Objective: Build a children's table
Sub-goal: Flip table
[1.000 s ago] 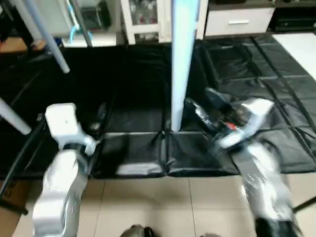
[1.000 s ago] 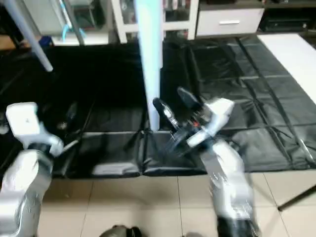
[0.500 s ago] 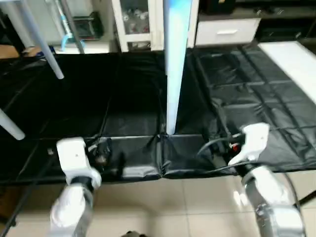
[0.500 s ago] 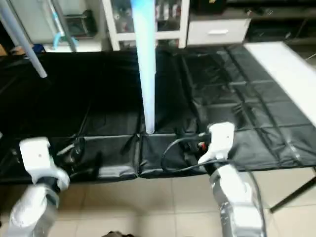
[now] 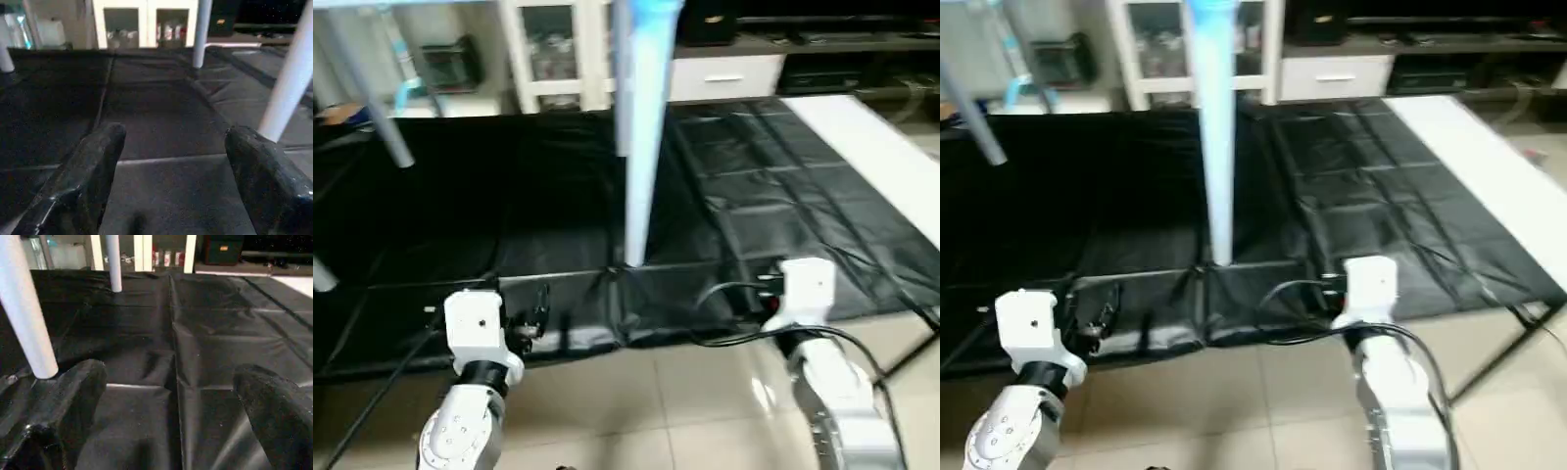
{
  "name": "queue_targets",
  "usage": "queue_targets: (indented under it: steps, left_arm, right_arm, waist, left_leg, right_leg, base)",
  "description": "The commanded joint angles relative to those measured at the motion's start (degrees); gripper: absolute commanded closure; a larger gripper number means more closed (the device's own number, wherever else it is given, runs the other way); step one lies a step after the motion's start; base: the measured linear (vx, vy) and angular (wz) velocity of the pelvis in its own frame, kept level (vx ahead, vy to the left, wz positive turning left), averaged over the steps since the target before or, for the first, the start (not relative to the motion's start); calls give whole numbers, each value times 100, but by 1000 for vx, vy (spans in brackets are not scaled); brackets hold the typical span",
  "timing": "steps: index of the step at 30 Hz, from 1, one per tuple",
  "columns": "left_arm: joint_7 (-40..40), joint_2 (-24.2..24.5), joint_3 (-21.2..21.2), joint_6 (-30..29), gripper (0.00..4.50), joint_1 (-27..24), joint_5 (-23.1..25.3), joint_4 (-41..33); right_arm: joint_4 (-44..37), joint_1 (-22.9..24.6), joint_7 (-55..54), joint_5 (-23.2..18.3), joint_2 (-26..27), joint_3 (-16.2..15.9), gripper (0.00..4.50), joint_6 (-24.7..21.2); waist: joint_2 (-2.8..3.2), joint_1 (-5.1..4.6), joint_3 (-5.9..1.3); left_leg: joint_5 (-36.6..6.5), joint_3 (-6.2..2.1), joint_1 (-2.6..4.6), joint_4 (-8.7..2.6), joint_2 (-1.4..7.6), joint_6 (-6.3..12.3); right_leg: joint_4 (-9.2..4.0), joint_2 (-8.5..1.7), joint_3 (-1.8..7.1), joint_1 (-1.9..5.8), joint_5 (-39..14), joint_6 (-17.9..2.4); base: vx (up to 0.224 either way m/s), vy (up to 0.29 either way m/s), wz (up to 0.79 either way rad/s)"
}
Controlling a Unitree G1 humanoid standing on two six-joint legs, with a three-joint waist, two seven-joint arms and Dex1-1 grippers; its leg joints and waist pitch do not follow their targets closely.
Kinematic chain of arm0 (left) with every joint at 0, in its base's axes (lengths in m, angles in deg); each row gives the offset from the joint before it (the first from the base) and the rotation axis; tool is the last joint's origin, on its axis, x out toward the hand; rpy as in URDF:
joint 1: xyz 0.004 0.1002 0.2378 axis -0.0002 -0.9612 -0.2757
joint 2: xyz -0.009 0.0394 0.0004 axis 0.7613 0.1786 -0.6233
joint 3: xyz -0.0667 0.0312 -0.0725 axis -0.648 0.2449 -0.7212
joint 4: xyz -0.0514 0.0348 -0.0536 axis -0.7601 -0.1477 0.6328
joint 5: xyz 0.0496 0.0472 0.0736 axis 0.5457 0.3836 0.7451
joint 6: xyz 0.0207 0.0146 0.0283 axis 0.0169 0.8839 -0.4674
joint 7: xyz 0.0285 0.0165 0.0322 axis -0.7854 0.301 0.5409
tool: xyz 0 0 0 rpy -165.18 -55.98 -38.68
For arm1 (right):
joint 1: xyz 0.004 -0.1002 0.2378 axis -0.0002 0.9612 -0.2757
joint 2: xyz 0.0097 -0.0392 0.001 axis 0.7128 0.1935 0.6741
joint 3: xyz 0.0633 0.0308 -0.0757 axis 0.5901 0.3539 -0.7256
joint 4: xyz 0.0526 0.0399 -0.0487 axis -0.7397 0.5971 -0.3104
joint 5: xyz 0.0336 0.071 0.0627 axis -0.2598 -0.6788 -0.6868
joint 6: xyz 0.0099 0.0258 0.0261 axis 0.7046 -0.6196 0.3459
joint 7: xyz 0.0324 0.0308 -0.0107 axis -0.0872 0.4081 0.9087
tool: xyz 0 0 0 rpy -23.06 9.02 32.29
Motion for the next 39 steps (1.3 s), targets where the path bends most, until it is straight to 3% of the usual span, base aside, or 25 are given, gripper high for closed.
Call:
queue_targets:
  steps: [1, 2, 3, 4, 6, 9, 12, 13, 14, 15, 17, 18, 19, 20, 21, 22, 23, 24, 26, 27, 28, 32, 34, 36, 39]
  left_arm:
    - [29, 3, 73, 39, 78, -27, 54, -37]
    - [37, -7, 116, 7, 78, -78, 77, -63]
    - [35, -16, 120, 7, 78, -87, 79, -61]
    - [24, -31, 128, 13, 78, -106, 92, -53]
    - [-10, -41, 143, 43, 78, -132, 137, -31]
    - [-18, -3, 175, 74, 78, -137, 198, -23]
    - [-15, 22, 205, 60, 78, -135, 235, -55]
    - [-16, 20, 208, 55, 78, -137, 237, -66]
    - [-15, 20, 206, 59, 78, -145, 240, -74]
    - [-8, 8, 194, 67, 78, -152, 239, -73]
    - [-18, 14, 178, 56, 78, -158, 257, -51]
    - [-30, 11, 165, 84, 78, -165, 267, 5]
    - [-32, 10, 166, 94, 78, -167, 267, 16]
    - [-33, 6, 169, 105, 78, -168, 264, 25]
    - [-35, 6, 174, 109, 78, -168, 264, 28]
    - [-34, 7, 176, 109, 78, -168, 264, 28]
    - [-9, 19, 206, 116, 78, -177, 277, 15]
    - [-6, 20, 211, 116, 78, -179, 280, 13]
    - [9, 22, 232, 119, 78, -192, 297, 3]
    - [-1, 30, 239, 130, 78, -199, 299, 4]
    - [-18, 31, 244, 130, 78, -198, 299, 13]
    - [-34, -2, 251, 124, 78, -155, 333, 113]
    - [-30, -22, 243, 135, 78, -161, 314, 132]
    - [-27, -27, 244, 144, 78, -160, 316, 149]
    - [-28, -41, 233, 162, 78, -161, 285, 175]
  right_arm:
    - [68, -26, 91, -44, -15, -50, 0, -34]
    - [31, 15, 175, -151, 7, -42, 0, -70]
    - [20, 22, 185, -168, 9, -42, 0, -79]
    - [-5, 38, 211, -196, 4, -52, 0, -96]
    - [-35, 56, 239, -196, -16, -94, 0, -83]
    - [-6, 36, 250, -168, -10, -128, 0, -37]
    - [35, 2, 283, -153, -18, -151, 0, 32]
    - [41, -6, 294, -155, -16, -151, 0, 45]
    - [35, -6, 305, -150, -14, -162, 0, 78]
    - [34, -9, 310, -151, -20, -174, 0, 98]
    - [40, -3, 342, -172, -16, -178, 0, 143]
    - [50, 24, 384, -258, -2, -137, 0, 139]
    - [58, 28, 414, -264, -22, -140, 0, 126]
    - [68, 30, 439, -263, -46, -146, 0, 112]
    - [78, 27, 458, -257, -63, -151, 0, 109]
    - [74, 30, 482, -271, -69, -157, 0, 98]
    - [33, 58, 677, -352, -129, -235, 0, 41]
    - [28, 61, 692, -349, -136, -251, 0, 44]
    - [8, 76, 746, -317, -169, -329, 0, 73]
    - [2, 83, 761, -290, -165, -362, 0, 93]
    - [-9, 96, 775, -285, -157, -375, 0, 102]
    - [15, 79, 791, -347, -179, -366, 0, 113]
    - [41, 65, 816, -355, -177, -340, 0, 117]
    - [46, 65, 861, -364, -189, -355, 0, 135]
    - [59, 62, 891, -367, -201, -382, 0, 148]
  waist:
    - [-61, 216, -169]
    - [-333, 182, -147]
    - [-315, 97, -118]
    - [-250, 6, 1]
    - [0, -39, -46]
    - [131, -138, -117]
    - [-43, -141, -166]
    - [-149, -186, -277]
    - [-264, -280, -316]
    - [-248, -261, -300]
    - [-35, -360, -257]
    - [197, -105, -56]
    - [184, 286, 17]
    - [147, 367, -51]
    - [-72, 450, -378]
    - [-622, 299, -254]
    - [-183, 401, -247]
    - [-337, 504, -8]
    - [-210, 513, -90]
    - [34, 557, -286]
    - [253, 360, -363]
    - [241, 211, -231]
    - [27, 275, -233]
    - [25, 352, -225]
    - [175, 273, -175]
  left_leg:
    - [-4945, -5, -65, -1247, 539, -1009]
    - [-3709, -39, 786, 137, 203, -850]
    - [-2233, -439, 970, 911, -17, -518]
    - [-797, -895, 166, 835, -126, -307]
    - [-2931, -904, 447, 67, 164, -699]
    - [-3045, -990, 3, -607, 649, 116]
    - [-2981, -410, -298, -741, 434, 382]
    - [-2839, -148, 84, 8, 4, 108]
    - [-2520, -320, 314, 833, -107, 103]
    - [-2375, -422, 242, 812, -54, 107]
    - [-3285, -529, -17, 248, 163, 28]
    - [-5097, -762, -1022, -998, 653, -218]
    - [-6045, -119, -958, -1095, 501, -656]
    - [-5770, -159, -872, -922, 565, -400]
    - [-3840, 11, -644, -347, 624, -717]
    - [-1348, -289, 144, 1285, 243, -598]
    - [-737, -588, -220, 1271, 77, -143]
    - [-226, -807, -792, 1367, -43, 71]
    - [-732, -917, -314, 1147, 115, 50]
    - [-612, -990, -131, 563, 271, 273]
    - [-44, -1510, 377, 125, 543, 1155]
    - [660, -2028, 347, -228, 261, 2129]
    - [-223, -1810, -141, -138, -325, 1427]
    - [-530, -1593, -361, 46, -409, 1008]
    - [-1124, -1790, -279, -351, -310, 448]
  right_leg:
    - [221, 64, 79, 245, -2484, -301]
    - [-1055, -409, 264, -707, -4815, -119]
    - [-1357, -951, 493, -880, -5368, -197]
    - [-1040, -969, 543, -36, -5281, -270]
    - [-718, -314, -77, -21, -3538, -310]
    - [48, -5, -176, 251, 1107, -957]
    - [-133, 137, -232, -155, -634, -946]
    - [-727, -2, -249, -680, -2000, -917]
    - [-1202, -597, -115, -855, -3047, -803]
    - [-1218, -659, -153, -759, -3453, -759]
    - [-1156, -186, -952, -530, -3851, 149]
    - [1369, 79, -758, 398, -2239, 144]
    - [1441, 258, -838, 274, -1805, -309]
    - [1466, 201, -586, 354, -1911, -218]
    - [1318, -56, 147, 495, -3870, 126]
    - [-500, -545, 557, -657, -7022, 498]
    - [-552, -749, 974, -166, -6771, 295]
    - [-538, -904, 452, 291, -5605, 300]
    - [-423, -1020, 215, 322, -4387, -752]
    - [-165, -622, -151, 564, -2437, -1280]
    - [325, 6, -342, 228, -780, -1321]
    - [519, 189, 27, 82, -719, -920]
    - [-141, -331, 293, 516, -337, -1061]
    - [-454, -739, 160, 781, -780, -906]
    - [-368, -324, -229, 896, -1831, -1017]
  base:
    - [-113, -33, 4]
    - [-86, -64, 21]
    - [0, 0, 0]
    - [0, 0, 0]
    - [23, 15, -19]
    - [-118, 3, 11]
    - [-147, -21, 16]
    - [-125, -59, 28]
    - [-113, -5, 24]
    - [-122, 67, -14]
    - [-137, 45, -21]
    - [-206, -11, -7]
    - [-206, -11, -7]
    - [-178, -92, 11]
    - [-92, -216, 13]
    - [-92, -216, 13]
    - [-35, -137, 6]
    - [-58, 8, 40]
    - [-60, 18, 58]
    - [-53, 31, 90]
    - [-53, 31, 90]
    - [-67, 54, 65]
    - [-51, 15, 67]
    - [-40, 10, 53]
    - [-19, 23, 55]
